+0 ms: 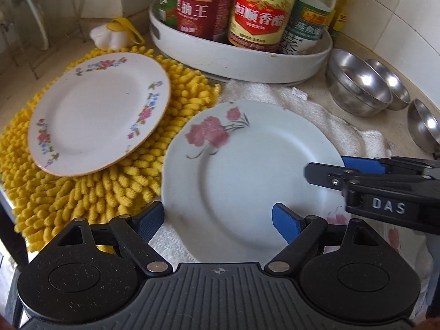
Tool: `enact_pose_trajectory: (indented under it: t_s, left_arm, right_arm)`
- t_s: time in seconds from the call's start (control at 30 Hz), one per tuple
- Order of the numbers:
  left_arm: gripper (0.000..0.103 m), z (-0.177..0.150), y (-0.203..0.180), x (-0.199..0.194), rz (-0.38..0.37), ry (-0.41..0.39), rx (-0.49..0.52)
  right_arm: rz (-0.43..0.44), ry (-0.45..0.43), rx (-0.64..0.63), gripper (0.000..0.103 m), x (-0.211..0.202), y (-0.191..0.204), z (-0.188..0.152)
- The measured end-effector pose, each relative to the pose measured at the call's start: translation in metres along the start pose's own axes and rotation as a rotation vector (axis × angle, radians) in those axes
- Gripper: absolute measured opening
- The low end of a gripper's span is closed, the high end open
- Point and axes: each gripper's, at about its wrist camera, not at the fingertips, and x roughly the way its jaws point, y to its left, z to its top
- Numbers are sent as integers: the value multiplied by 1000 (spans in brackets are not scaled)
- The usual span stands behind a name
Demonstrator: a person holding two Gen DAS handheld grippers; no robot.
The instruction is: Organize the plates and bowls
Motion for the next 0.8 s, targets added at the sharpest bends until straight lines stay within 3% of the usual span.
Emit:
enact_pose_trajectory:
  t_s: [0.07, 0.13, 0.2, 0.33, 0.5, 0.6, 0.8]
  left_arm:
    - [92, 1, -2, 3, -5, 2, 22]
    - [95, 3, -3, 5, -15, 6, 33]
    - [97, 2, -5, 6, -19, 6, 59]
    - [103, -3, -10, 10, -21, -5, 116]
    - [103, -2, -7, 10, -39, 0, 121]
    - [102, -2, -4, 9, -49, -9, 114]
    - [87, -3, 5, 2, -39, -44, 72]
  right_arm:
    - [5, -5, -9, 58, 0, 0, -2]
    - [52, -7, -17, 78, 1, 0, -3]
    - [78, -9, -10, 88, 2, 1, -5]
    - [64, 9, -4, 93, 5, 8, -2]
    - [49, 12, 3, 93, 6, 10, -2]
    - [25, 6, 16, 87, 5, 11, -3]
    - [11, 0, 26, 82, 4, 12, -3]
